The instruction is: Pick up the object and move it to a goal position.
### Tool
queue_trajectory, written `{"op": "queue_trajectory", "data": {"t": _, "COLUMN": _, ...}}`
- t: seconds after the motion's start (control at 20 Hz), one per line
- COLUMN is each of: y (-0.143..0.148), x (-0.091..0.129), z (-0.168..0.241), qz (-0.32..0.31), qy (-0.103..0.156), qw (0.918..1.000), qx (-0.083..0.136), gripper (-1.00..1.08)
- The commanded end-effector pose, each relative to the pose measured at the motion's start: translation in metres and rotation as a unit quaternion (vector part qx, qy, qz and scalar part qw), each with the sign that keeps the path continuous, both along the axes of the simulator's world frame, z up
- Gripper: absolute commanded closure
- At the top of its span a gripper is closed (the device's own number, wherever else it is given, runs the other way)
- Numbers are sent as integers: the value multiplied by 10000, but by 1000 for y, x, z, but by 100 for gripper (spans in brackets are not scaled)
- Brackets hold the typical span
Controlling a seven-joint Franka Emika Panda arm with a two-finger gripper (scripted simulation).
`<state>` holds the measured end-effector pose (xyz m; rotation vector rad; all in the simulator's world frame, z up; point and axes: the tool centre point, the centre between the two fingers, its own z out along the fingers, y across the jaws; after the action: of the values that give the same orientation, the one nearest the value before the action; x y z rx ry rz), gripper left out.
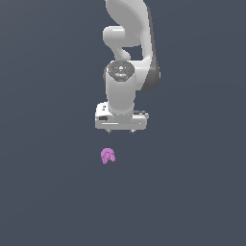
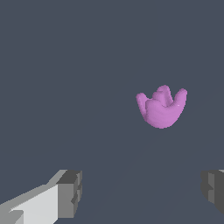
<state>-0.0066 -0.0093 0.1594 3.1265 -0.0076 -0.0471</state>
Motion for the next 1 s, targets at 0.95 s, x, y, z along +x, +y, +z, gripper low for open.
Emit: {"op": "queue_trajectory", "data": {"t": 0.95, "y": 15, "x": 16, "z": 12, "qz": 345, "qy": -211, "qw": 9991, "qx": 102, "gripper": -92}}
